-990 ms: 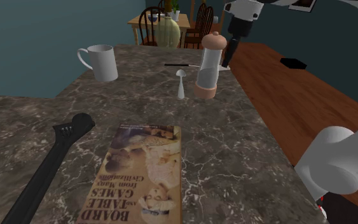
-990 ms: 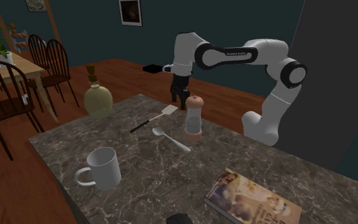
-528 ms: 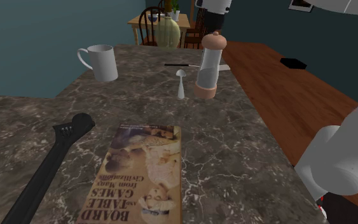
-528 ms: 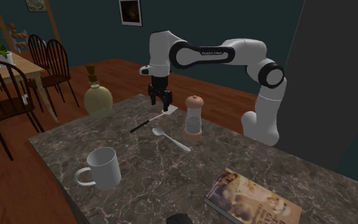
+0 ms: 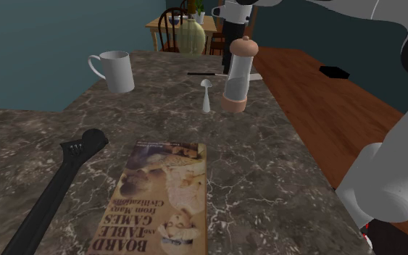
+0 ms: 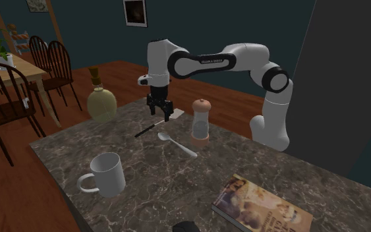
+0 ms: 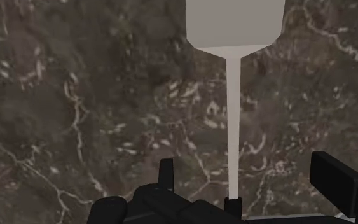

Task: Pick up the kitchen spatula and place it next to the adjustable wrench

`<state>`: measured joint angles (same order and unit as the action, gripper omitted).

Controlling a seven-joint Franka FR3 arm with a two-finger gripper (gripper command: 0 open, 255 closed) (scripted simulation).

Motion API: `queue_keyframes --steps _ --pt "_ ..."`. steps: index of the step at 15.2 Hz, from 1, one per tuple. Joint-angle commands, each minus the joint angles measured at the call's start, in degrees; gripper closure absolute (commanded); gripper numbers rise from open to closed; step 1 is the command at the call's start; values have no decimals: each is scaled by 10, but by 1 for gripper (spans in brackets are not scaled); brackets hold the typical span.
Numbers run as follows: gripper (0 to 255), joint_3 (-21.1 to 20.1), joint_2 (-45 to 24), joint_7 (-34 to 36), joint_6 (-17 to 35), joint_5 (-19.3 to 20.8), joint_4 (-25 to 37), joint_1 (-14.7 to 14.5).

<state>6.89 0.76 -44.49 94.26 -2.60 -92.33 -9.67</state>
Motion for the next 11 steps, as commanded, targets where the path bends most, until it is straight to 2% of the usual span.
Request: queue_keyframes --steps 1,9,10,11 --pt "0 -1 3 0 22 0 -24 -1" --pt "0 -1 3 0 22 0 -24 -1" --pt "255 -1 3 0 22 0 -24 -1" --pt "255 -1 3 0 22 0 -24 -1"
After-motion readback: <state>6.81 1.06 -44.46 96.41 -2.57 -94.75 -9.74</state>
